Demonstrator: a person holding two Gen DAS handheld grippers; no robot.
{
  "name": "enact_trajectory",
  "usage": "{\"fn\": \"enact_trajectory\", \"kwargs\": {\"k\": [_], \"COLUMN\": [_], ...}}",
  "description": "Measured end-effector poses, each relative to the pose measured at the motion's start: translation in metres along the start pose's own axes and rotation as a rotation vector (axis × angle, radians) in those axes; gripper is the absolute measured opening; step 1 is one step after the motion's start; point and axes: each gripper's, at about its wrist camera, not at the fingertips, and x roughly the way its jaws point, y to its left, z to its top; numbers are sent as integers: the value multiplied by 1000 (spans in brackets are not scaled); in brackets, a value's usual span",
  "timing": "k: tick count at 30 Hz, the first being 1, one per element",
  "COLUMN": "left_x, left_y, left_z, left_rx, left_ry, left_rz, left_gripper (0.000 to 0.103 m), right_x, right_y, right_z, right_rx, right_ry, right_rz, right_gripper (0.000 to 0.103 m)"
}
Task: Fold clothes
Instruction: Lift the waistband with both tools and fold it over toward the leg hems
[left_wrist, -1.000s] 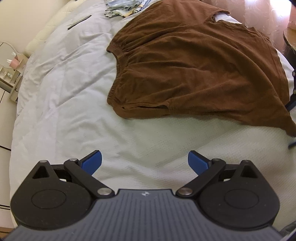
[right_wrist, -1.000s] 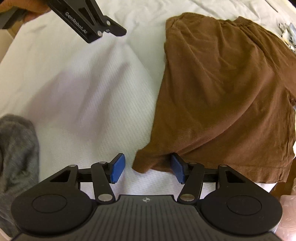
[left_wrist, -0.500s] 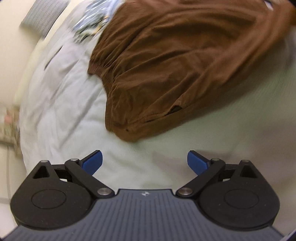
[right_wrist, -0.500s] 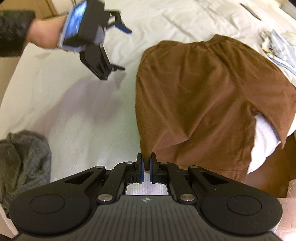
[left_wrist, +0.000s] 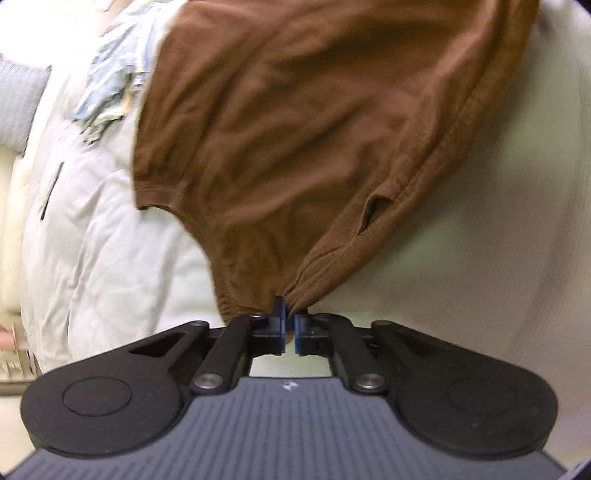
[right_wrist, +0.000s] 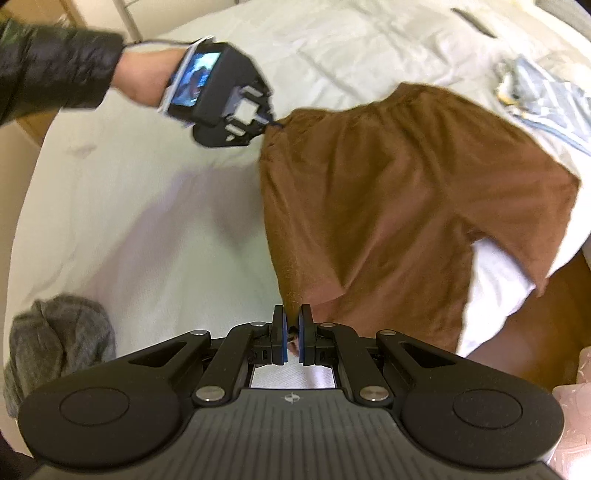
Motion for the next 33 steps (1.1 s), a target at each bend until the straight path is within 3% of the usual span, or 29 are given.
{"fn": "enact_trajectory", "kwargs": {"k": [8, 14, 19, 25, 33], "left_x": [-40, -34, 10, 93, 183], "left_y": [88, 166, 222, 263, 284], "left_z": [44, 107, 152, 184, 195], "left_rx": [-65, -109, -152, -199, -244], "left_ry": [-21, 6, 74, 156, 248], "left_rz": [-16, -37, -86, -222, -331], "left_gripper": [1, 1, 1, 1, 1], "right_x": [-68, -76, -43, 16, 89], "right_y": [-84, -188, -295, -407, -483], "right_z": [33, 67, 95, 118, 142], "right_rx": [50, 58, 99, 171, 230], "right_ry": [-91, -135, -119, -54, -8], "right_rz": [-51, -56, 3, 65, 110], "right_gripper": [4, 4, 4, 4, 4]}}
